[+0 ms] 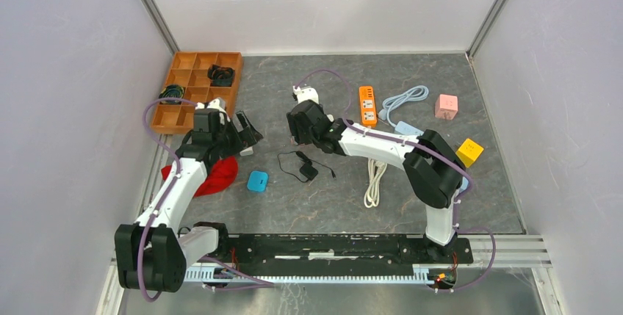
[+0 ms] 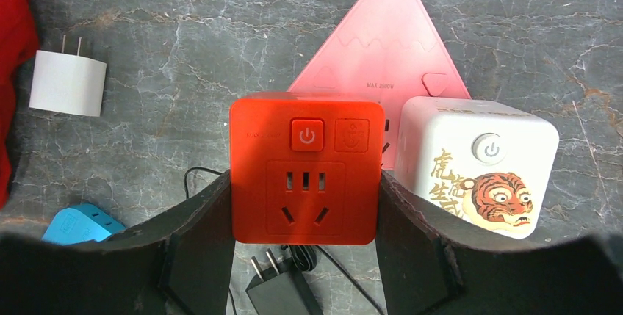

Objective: Insert the plug
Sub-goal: Insert the plug into the socket.

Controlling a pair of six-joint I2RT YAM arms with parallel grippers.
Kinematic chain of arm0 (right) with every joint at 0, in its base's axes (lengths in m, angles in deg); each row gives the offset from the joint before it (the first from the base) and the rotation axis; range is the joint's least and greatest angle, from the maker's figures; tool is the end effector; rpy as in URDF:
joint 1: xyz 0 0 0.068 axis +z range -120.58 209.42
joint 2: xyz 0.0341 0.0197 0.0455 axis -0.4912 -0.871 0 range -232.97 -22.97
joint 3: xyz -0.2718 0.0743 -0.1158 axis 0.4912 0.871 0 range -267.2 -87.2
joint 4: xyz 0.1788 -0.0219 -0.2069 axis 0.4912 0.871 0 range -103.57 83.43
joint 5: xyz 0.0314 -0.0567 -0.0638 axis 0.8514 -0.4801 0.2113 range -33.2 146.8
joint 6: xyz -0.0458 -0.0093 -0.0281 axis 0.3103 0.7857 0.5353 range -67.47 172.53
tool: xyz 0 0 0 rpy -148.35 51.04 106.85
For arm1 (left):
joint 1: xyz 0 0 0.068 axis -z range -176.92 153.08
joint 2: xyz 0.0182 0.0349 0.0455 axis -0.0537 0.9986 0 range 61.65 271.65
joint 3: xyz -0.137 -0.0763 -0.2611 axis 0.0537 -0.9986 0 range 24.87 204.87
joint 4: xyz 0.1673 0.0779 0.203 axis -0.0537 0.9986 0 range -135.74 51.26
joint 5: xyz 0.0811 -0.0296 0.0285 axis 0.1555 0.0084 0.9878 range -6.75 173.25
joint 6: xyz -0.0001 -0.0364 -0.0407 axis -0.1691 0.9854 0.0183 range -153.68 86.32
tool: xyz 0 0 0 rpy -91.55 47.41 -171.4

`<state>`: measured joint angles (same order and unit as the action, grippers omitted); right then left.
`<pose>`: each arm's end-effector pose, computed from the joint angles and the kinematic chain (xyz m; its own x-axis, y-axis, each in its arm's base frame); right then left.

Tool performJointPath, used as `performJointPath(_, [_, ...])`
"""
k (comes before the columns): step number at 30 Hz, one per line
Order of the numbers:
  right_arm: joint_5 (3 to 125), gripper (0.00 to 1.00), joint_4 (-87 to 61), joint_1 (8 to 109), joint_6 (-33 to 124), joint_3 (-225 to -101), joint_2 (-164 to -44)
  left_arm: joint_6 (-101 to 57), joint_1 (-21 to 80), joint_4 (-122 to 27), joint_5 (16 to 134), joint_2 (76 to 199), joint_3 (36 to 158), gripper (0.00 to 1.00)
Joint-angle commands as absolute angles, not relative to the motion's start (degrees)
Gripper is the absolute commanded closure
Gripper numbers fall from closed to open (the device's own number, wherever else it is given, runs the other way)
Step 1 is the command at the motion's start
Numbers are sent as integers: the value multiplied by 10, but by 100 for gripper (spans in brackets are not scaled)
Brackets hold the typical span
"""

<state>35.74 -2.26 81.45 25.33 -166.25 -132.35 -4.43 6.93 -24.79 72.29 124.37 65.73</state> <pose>0.2891 0.3489 0.2427 -0.6244 -0.1068 -0.7738 -0.3205 0.9384 0.1291 0.2262 -0.0223 0.2619 -0.6918 -0.4343 -0.5769 -0.1523 0.8687 -0.4713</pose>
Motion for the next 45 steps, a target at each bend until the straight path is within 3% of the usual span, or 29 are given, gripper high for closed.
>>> performJointPath(1, [333,67,-39,817,245,-1672,-1326,-67,70,-260,732,1227,655,0])
performJointPath(16, [306,69,-89,827,232,-1637,-1319,-67,72,-261,727,1230,653,0])
performJointPath(45, [277,70,44,836,265,-1751,-1403,-76,77,-259,690,1249,654,0])
